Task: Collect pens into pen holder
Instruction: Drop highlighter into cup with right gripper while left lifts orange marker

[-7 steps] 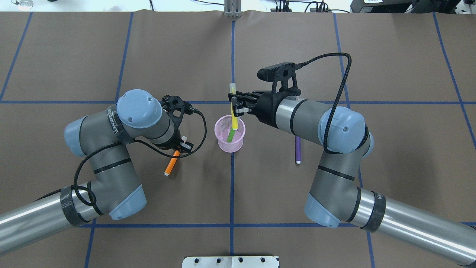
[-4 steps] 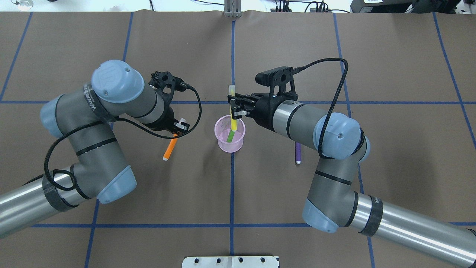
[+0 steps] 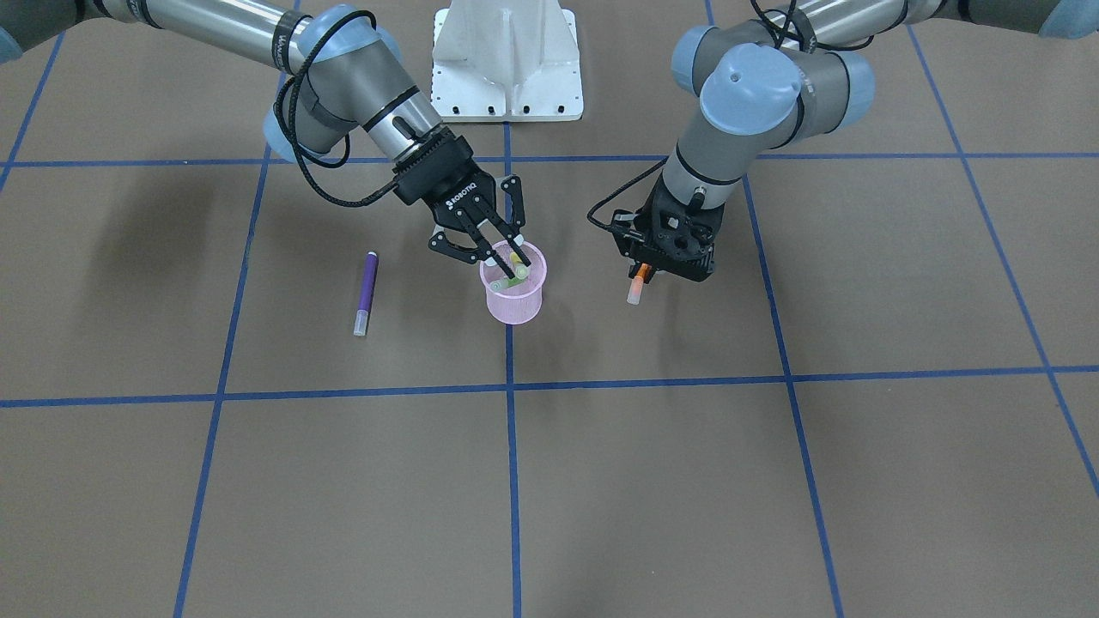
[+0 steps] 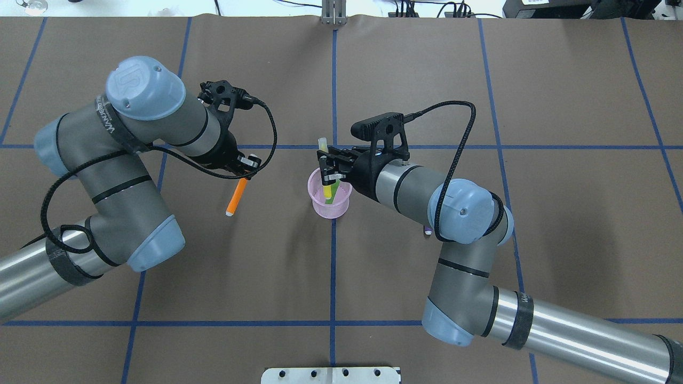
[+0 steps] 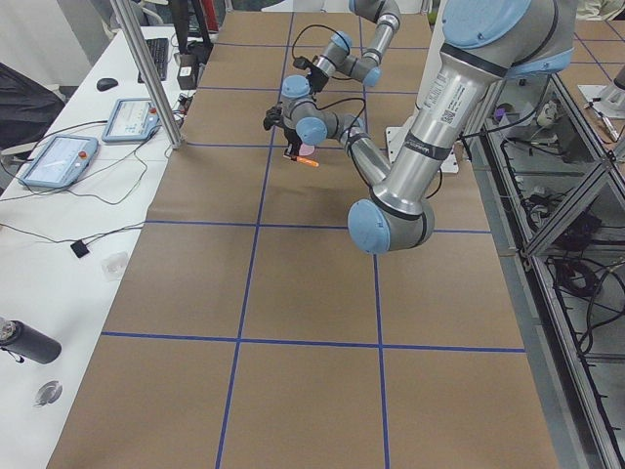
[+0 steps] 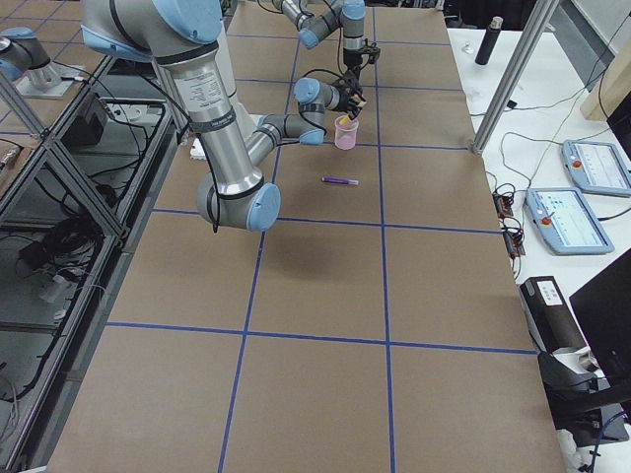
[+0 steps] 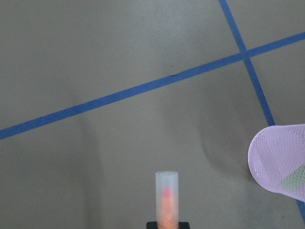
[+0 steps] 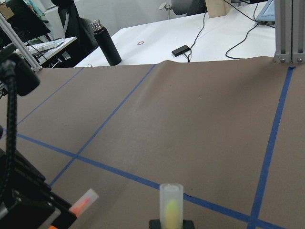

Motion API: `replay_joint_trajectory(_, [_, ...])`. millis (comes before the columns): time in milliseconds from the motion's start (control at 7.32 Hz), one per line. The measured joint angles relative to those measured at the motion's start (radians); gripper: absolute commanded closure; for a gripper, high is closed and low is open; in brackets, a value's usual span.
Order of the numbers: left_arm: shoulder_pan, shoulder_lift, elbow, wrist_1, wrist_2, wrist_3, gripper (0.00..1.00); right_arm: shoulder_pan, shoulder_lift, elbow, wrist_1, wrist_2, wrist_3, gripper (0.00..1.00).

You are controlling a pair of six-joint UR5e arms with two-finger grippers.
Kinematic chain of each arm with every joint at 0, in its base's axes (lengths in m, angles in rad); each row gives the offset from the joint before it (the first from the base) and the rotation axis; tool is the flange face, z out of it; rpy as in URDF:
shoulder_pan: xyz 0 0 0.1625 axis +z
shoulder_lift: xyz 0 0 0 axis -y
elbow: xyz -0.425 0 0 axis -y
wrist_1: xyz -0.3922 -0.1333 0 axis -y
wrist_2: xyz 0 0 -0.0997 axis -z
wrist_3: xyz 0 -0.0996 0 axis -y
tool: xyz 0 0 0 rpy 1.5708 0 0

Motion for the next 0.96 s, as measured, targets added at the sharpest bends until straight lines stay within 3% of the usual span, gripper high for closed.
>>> replay_joint_trajectory(273, [-0.010,0.000,-0.037,-0.003,0.015,0.000,1.00,-0.003,0.001,0.003,-0.022,0.007,0.011,0.00])
replay_joint_trajectory(410, [-0.020,0.000,-0.081,-0.010,0.037,0.000,1.00,0.009,0.002,0.045,-0.114,0.051,0.033,0.00])
replay_joint_trajectory(683, [-0.027,0.000,-0.155,-0.091,0.096,-0.014,1.00,0.102,0.000,0.180,-0.450,0.270,0.096,0.00])
replay_joint_trajectory(956, [-0.025,0.023,-0.162,-0.307,0.172,-0.105,1.00,0.221,-0.006,0.245,-0.731,0.514,0.124,0.00])
